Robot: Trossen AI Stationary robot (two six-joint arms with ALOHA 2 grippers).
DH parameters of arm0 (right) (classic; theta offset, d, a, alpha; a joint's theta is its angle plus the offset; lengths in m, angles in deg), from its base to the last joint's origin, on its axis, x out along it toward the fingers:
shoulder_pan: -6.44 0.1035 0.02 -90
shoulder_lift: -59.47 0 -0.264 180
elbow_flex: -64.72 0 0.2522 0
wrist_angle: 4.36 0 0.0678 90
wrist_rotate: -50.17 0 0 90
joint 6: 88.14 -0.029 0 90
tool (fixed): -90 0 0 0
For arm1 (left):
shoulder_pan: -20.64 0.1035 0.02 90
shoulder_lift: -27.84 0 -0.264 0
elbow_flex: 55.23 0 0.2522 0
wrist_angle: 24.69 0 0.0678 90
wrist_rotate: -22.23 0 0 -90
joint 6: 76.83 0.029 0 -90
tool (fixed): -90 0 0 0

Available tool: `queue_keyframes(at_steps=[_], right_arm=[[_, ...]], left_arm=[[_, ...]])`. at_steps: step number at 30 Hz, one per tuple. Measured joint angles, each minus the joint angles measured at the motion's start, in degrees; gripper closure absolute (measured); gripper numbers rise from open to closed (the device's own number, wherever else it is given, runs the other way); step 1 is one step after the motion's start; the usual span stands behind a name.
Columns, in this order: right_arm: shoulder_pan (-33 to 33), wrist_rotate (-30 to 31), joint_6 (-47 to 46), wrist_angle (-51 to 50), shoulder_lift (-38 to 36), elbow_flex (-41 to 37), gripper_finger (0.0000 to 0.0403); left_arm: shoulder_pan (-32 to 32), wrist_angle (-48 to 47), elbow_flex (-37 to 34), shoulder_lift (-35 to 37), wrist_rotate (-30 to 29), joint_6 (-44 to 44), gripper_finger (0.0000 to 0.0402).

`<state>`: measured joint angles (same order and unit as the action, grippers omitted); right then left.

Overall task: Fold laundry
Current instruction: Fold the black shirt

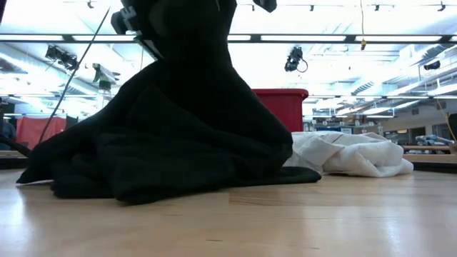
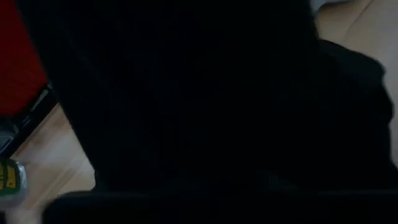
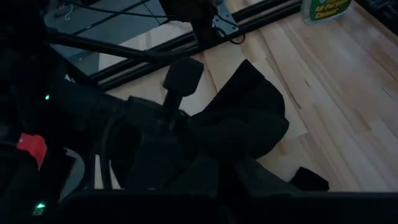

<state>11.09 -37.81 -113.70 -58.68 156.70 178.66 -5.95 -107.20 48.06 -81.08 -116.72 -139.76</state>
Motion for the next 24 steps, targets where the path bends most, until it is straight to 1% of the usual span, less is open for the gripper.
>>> queue_keyframes(at_steps=[1, 3, 8, 10, 13, 15, 18, 21, 24], right_arm=[[0.0, 0.0, 0.0, 0.0, 0.0, 0.0, 0.0390], [0.1, -0.2, 0.3, -0.2, 0.0, 0.0, 0.0389], [0.1, -1.0, 4.7, 0.5, 0.0, 0.0, 0.0378], [0.1, -3.3, 7.9, 0.7, 0.0, 0.0, 0.0365], [0.0, -9.0, 11.6, 1.1, 0.0, 0.0, 0.0330], [0.0, -11.7, 13.7, 0.8, 0.0, 0.0, 0.0299], [0.2, -13.6, 16.3, -1.5, -0.2, 0.0, 0.0250], [0.8, -14.7, 18.1, -4.8, -0.4, 0.0, 0.0209], [1.7, -15.2, 20.0, -8.0, -0.4, -1.0, 0.0182]], left_arm=[[0.3, 0.3, 0.0, 0.0, 0.0, -0.2, 0.0389], [0.5, -0.8, 0.0, 1.0, 0.2, -0.7, 0.0394], [-1.4, -5.0, 0.5, 5.9, 1.7, 0.4, 0.0399], [-2.8, -5.2, 0.5, 8.4, 2.9, 0.6, 0.0399], [-4.8, -5.8, 0.5, 12.4, 5.2, 1.0, 0.0400], [-6.7, -7.3, 0.5, 15.5, 7.9, 1.0, 0.0400], [-9.9, -7.4, 0.5, 19.9, 12.8, 0.8, 0.0400], [-13.5, -8.9, 0.5, 24.0, 20.2, -3.0, 0.0401], [-17.4, -10.9, 0.5, 26.9, 28.8, -9.6, 0.0401]])
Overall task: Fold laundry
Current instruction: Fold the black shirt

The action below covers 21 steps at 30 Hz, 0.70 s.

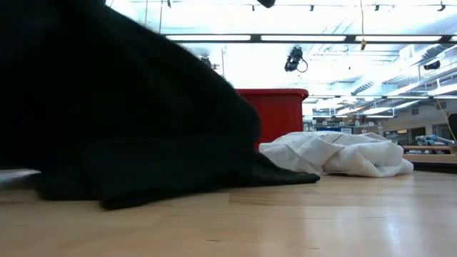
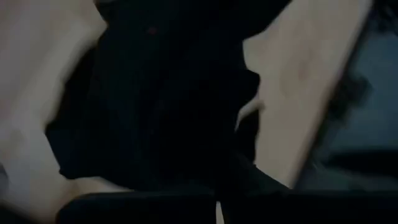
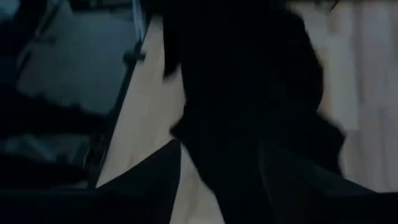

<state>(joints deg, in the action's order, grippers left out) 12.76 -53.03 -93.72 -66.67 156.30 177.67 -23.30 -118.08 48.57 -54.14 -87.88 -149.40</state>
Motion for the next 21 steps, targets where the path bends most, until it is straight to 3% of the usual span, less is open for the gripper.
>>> queue_keyframes(at_steps=[4, 8, 15, 21], right_arm=[[0.5, -0.6, 2.5, 2.0, 0.0, -4.8, 0.0169], [0.4, -0.5, 3.2, 13.4, 0.1, -11.4, 0.0174], [0.3, -2.9, -2.2, 38.1, 3.1, -17.8, 0.0187], [-0.5, -5.2, -2.2, 40.3, 14.8, -10.5, 0.0188]], left_arm=[[-5.2, 0.1, 0.0, 1.4, 9.3, -7.7, 0.0401], [-9.8, 0.8, 0.0, 1.4, 15.2, -11.6, 0.0401], [-13.9, 0.9, 0.0, 1.4, 13.0, -10.5, 0.0400], [-14.5, -0.8, 0.0, 1.3, 10.8, -10.3, 0.0399]])
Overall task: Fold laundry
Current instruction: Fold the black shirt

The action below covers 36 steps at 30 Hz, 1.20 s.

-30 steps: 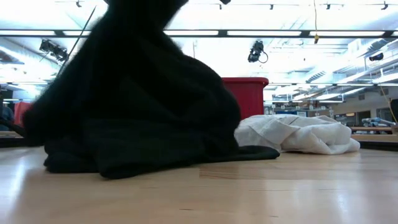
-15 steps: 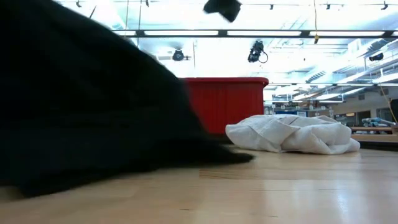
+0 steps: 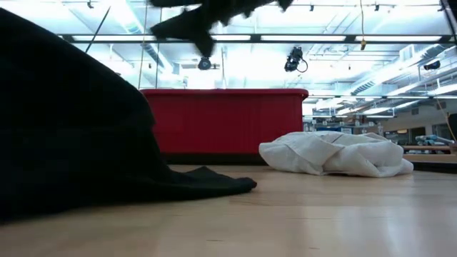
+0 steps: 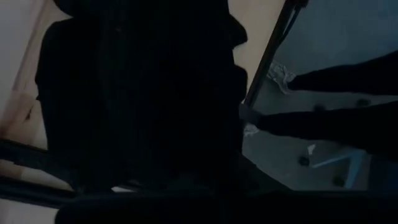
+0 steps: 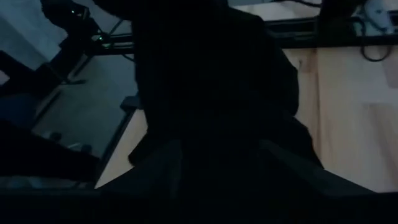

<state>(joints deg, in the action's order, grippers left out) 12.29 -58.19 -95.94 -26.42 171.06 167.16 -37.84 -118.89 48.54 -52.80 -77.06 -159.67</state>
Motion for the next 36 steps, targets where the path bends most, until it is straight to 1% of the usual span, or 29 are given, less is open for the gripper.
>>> queue_keyframes(at_steps=[3, 5, 7, 9, 11, 12, 14, 17, 20, 23, 26, 28, 32, 34, 36], right_arm=[[-0.6, -0.5, 1.9, 0.3, 6.6, 4.6, 0.0188], [-1.1, -2.2, 2.9, 2.2, 10.4, 6.8, 0.0188], [-1.6, -4.0, 3.1, 4.2, 13.5, 8.7, 0.0188], [-1.9, -4.4, 2.5, 5.9, 15.8, 10.4, 0.0188], [-2.3, -4.7, 1.6, 6.0, 17.4, 11.6, 0.0189], [-2.5, -4.9, 1.4, 5.7, 17.8, 12.0, 0.0189], [-2.9, -5.2, 0.3, 3.1, 17.7, 12.3, 0.0190], [-3.6, -5.3, 1.1, -1.5, 13.5, 12.3, 0.0196], [-4.3, -4.4, 6.4, -6.6, 6.2, 12.6, 0.0201], [-4.9, -0.9, 12.8, -11.5, -0.8, 12.6, 0.0204], [-5.4, 3.0, 15.7, -13.9, -6.6, 12.6, 0.0206], [-5.8, 3.7, 15.7, -14.5, -10.1, 12.6, 0.0206], [-6.4, 5.1, 14.9, -16.6, -14.0, 12.6, 0.0206], [-6.3, 8.1, 15.1, -18.5, -15.6, 12.4, 0.0206], [-6.3, 11.3, 15.1, -19.5, -17.9, 12.4, 0.0206]], left_arm=[[0.0, -0.6, 0.0, 0.0, 0.0, 0.1, 0.0398], [-0.1, -0.3, 0.0, 0.0, -0.1, 0.0, 0.0398], [-0.3, -0.3, 0.0, 0.0, -0.1, 0.1, 0.0398], [-0.3, -0.3, 0.0, -0.1, -0.6, 0.0, 0.0398], [-0.3, 0.2, 0.0, -0.1, -3.5, -0.4, 0.0398], [-0.3, 0.9, 0.0, -0.1, -6.0, -0.2, 0.0398], [0.2, 3.3, 0.0, 0.0, -12.9, 0.7, 0.0398], [1.1, 4.3, 1.7, 0.3, -23.6, 5.1, 0.0397], [2.2, 2.8, 5.2, 1.2, -32.2, 10.4, 0.0397], [2.7, 2.9, 9.3, 2.4, -39.6, 16.5, 0.0397], [3.5, 4.5, 14.6, 3.6, -45.6, 24.1, 0.0397], [4.4, 5.6, 18.5, 4.0, -47.8, 30.0, 0.0397], [8.8, 9.8, 26.4, 4.0, -49.2, 43.5, 0.0397], [12.6, 13.4, 29.5, 4.0, -48.4, 50.8, 0.0397], [16.6, 18.1, 31.9, 4.0, -45.7, 58.2, 0.0397]])
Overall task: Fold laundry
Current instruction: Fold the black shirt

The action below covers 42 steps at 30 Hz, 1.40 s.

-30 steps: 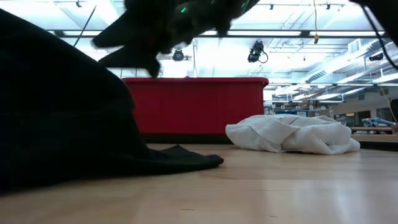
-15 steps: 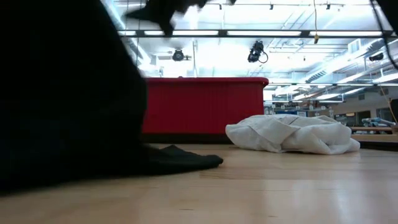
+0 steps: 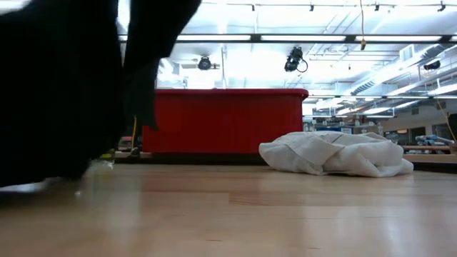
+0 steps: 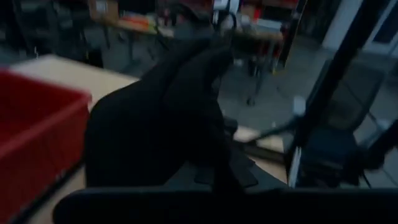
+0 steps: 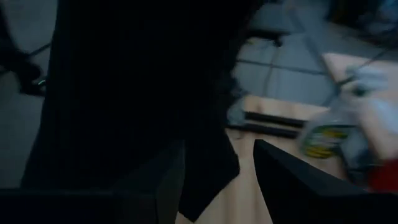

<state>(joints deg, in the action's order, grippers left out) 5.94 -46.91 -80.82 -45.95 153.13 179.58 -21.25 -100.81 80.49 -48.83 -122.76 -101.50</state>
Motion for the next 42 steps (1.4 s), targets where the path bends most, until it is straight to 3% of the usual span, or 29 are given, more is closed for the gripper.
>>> queue_keyframes(at_steps=[7, 14, 17, 21, 26, 32, 35, 39, 42], right_arm=[[0.0, 4.3, -0.2, -7.1, -6.3, 0.1, 0.0206], [0.0, 7.4, -3.9, -10.8, -9.4, 0.1, 0.0206], [-0.4, 7.6, -4.3, -11.9, -9.2, 0.0, 0.0206], [-1.6, 7.6, -4.9, -13.2, -9.4, 0.1, 0.0206], [-2.0, 3.8, -8.2, -20.6, -9.5, 0.0, 0.0206], [-0.4, -4.4, -9.5, -19.9, -9.4, -5.8, 0.0206], [0.1, -9.1, -11.5, -13.1, -9.5, -11.5, 0.0206], [2.6, -8.9, -12.3, 0.2, -9.3, -21.3, 0.0206], [4.5, -9.0, -17.6, 12.5, -9.3, -27.6, 0.0206]], left_arm=[[11.3, 16.7, 9.6, -0.1, 11.9, 19.6, 0.0397], [18.2, 27.8, 13.0, -0.1, 25.8, 23.3, 0.0398], [19.8, 24.1, 12.7, -0.3, 26.9, 19.9, 0.0398], [20.2, 12.6, 10.3, -2.7, 33.0, 15.1, 0.0398], [12.5, -7.7, -1.6, -5.2, 39.6, -4.6, 0.0398], [5.0, -9.3, -21.2, -5.0, 44.3, -16.5, 0.0398], [1.6, -6.8, -29.4, -5.2, 45.0, -17.6, 0.0398], [-1.5, -5.2, -37.6, -5.4, 45.0, -17.8, 0.0398], [-3.4, -4.9, -39.6, -5.7, 44.6, -19.1, 0.0398]])
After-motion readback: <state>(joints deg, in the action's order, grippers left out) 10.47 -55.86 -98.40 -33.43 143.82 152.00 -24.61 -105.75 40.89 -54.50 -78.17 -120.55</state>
